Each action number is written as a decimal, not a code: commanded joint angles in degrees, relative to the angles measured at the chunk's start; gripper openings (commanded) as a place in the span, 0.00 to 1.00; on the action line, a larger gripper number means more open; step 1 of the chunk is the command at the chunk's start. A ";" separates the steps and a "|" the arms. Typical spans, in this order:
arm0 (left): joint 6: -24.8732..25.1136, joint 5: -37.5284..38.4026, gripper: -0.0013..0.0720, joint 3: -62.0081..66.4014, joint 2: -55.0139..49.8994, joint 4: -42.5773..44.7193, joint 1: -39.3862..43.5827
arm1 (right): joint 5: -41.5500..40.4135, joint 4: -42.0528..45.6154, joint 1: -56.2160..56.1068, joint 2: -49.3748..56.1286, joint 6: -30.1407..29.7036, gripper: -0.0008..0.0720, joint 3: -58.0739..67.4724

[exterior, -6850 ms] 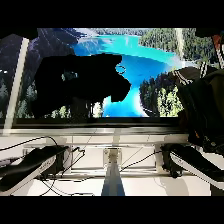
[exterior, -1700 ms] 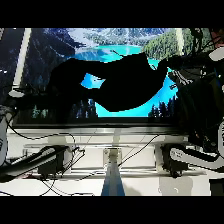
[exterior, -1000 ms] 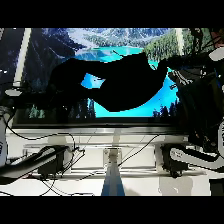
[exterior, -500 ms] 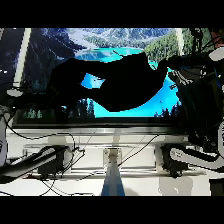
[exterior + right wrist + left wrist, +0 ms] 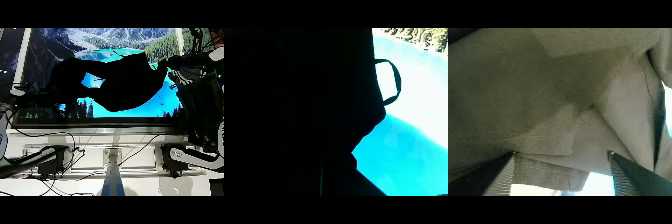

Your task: Fold the clothes and pants, and hang the long-sleeved shirts on hangers.

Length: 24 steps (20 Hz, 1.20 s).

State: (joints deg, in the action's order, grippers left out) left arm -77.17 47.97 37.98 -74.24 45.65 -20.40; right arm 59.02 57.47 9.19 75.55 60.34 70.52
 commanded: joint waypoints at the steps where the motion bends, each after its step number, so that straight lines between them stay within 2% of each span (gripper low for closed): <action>1: 0.04 -0.96 0.85 1.79 -0.20 -0.07 -0.07 | 0.04 0.00 -0.02 -0.04 0.00 0.05 0.00; 7: 0.04 0.74 0.84 4.33 -0.20 -0.26 -0.07 | 0.00 0.00 -0.02 -0.04 0.00 0.05 0.00; 9: 0.07 0.74 0.76 4.33 -0.20 -0.24 -0.07 | -0.11 0.00 -0.02 -0.04 0.00 0.05 0.00; 11: 0.07 0.42 0.74 4.33 -0.26 -0.20 -0.04 | -0.09 0.00 -0.02 -0.04 0.00 0.05 0.00; 15: 0.07 0.00 0.75 4.31 -1.84 0.66 0.02 | -0.11 0.00 -0.02 -0.04 0.02 0.05 0.00; 16: 0.13 -0.07 0.79 4.33 -2.43 0.70 0.04 | -0.09 0.00 -0.02 -0.04 0.00 0.05 0.00; 17: 1.99 -0.22 0.85 4.42 -2.82 0.61 0.07 | -0.11 0.00 -0.02 -0.04 0.02 0.05 0.00; 19: 8.85 0.85 0.85 5.64 -2.89 0.66 0.07 | -0.11 0.00 -0.02 -0.04 0.00 0.05 0.00; 20: 10.71 2.12 0.85 6.86 -2.89 0.85 0.07 | -0.11 0.00 -0.02 -0.04 0.00 0.05 0.00; 22: 11.63 3.56 0.85 10.12 -2.89 4.33 0.59 | -0.17 0.00 -0.02 -0.02 -0.02 0.05 0.00; 24: 11.47 4.85 0.85 13.11 -2.89 13.73 3.78 | -0.15 0.00 -0.02 -0.02 -0.02 0.05 0.00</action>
State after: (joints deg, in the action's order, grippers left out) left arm -67.92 50.57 47.64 -77.01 50.54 -18.92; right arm 58.87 57.49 9.19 75.55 60.34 70.52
